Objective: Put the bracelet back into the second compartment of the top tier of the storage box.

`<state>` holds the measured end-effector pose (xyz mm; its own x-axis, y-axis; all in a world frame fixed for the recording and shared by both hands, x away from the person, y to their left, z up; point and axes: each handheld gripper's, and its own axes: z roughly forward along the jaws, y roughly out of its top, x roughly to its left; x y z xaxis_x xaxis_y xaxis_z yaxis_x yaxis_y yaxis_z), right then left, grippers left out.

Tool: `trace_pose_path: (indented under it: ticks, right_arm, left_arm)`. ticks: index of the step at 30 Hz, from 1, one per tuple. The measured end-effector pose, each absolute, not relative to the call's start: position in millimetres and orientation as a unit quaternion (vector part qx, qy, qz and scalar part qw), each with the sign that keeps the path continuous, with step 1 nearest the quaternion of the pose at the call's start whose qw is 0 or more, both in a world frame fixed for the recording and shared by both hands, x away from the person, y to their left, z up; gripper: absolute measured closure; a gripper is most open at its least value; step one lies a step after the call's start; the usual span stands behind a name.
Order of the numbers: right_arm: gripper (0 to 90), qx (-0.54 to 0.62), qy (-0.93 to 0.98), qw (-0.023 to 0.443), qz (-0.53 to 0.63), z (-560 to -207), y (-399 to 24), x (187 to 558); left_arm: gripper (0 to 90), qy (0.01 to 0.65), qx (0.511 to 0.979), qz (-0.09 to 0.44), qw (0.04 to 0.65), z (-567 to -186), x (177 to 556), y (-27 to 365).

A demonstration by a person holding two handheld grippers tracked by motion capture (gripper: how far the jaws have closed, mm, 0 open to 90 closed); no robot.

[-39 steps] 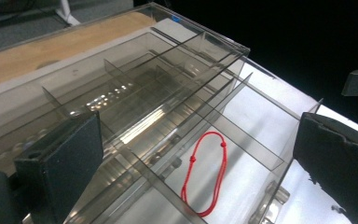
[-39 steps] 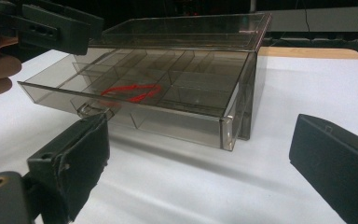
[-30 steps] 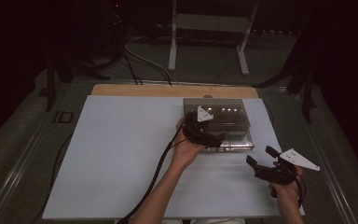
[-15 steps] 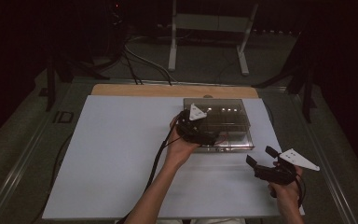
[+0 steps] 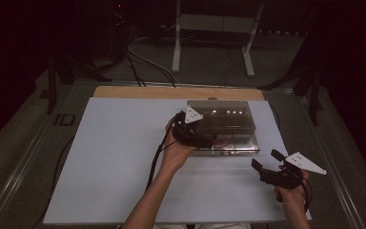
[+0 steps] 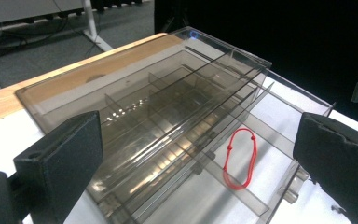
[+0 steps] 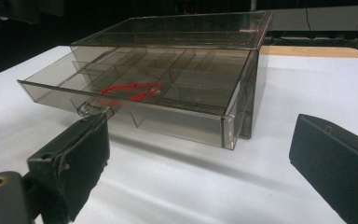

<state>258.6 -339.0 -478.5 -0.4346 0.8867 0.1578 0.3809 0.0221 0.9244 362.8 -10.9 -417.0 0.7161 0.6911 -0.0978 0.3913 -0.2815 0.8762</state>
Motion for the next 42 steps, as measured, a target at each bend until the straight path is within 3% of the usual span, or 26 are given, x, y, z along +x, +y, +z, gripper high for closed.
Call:
trace_pose_path:
  ticks: [42]
  right_arm:
    - [5.0,0.470,0.672,0.246,0.517,-478.5,-335.4,259.4]
  left_arm:
    - [3.3,0.356,0.750,0.212,0.515,-416.8,339.1,86.3]
